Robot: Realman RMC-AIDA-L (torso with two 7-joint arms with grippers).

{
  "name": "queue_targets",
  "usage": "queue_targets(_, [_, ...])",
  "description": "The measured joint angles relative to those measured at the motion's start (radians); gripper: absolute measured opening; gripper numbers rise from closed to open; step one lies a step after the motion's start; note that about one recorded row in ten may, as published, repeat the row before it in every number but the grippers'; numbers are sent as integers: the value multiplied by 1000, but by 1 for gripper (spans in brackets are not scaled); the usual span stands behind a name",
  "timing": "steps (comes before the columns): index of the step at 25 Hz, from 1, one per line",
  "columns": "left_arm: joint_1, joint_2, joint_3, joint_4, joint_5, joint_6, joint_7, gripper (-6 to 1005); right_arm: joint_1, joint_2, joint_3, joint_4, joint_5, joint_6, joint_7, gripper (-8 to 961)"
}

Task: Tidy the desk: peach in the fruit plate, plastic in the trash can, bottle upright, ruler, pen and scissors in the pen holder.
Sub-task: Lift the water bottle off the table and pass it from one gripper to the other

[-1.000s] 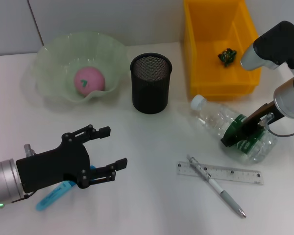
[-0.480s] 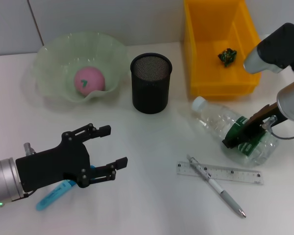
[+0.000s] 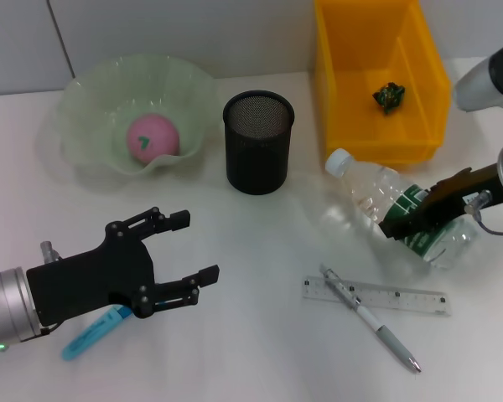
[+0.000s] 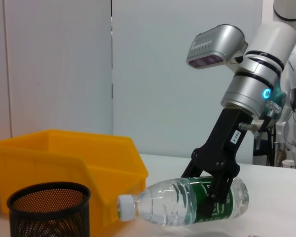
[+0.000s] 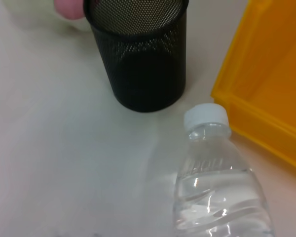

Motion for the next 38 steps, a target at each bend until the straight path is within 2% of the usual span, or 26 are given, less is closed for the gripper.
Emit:
queue_targets(8, [-1, -1, -2, 0, -3, 13, 2, 824, -79, 1, 3, -67, 75, -1, -38, 775])
queue_targets(11, [-1, -1, -2, 0, -3, 13, 2, 824, -150, 2, 25, -106, 199, -2, -117, 776])
queue_targets(12, [0, -4, -12, 0, -4, 24, 2, 824, -150, 2, 25, -106, 199, -2, -117, 777])
queue_targets(13, [7, -12, -82, -5, -6, 67, -1, 824, -172, 2, 34, -116, 239, -3, -147, 777])
queue_targets(15, [9, -13, -111, -10, -6, 83, -4, 824, -213, 3, 52, -126, 314, -4, -208, 778])
queue_targets(16, [12, -16, -162, -31, -10, 113, -8, 823, -250, 4, 74, -123, 382, -4, -269, 778])
queue_targets(17, [12, -16, -162, -31, -10, 113, -8, 823, -250, 4, 74, -123, 382, -4, -269, 779])
queue_targets(21, [12, -18, -271, -120, -31, 183, -10, 823, -304, 4, 119, -46, 561, -3, -440, 780])
queue_targets(23, [11, -18, -281, -132, -32, 192, -10, 823, -323, 3, 141, 24, 664, 1, -554, 781])
queue_targets(26, [-6, -20, -302, -189, -43, 229, -10, 823, -321, 0, 165, 147, 790, -7, -699, 782])
queue_targets(31, [-37, -21, -295, -228, -45, 245, -11, 823, -311, 4, 137, 238, 890, -53, -853, 783])
queue_targets(38, [-83, -22, -302, -241, -45, 239, -118, 822, -262, 5, 84, 347, 926, -91, -972, 786])
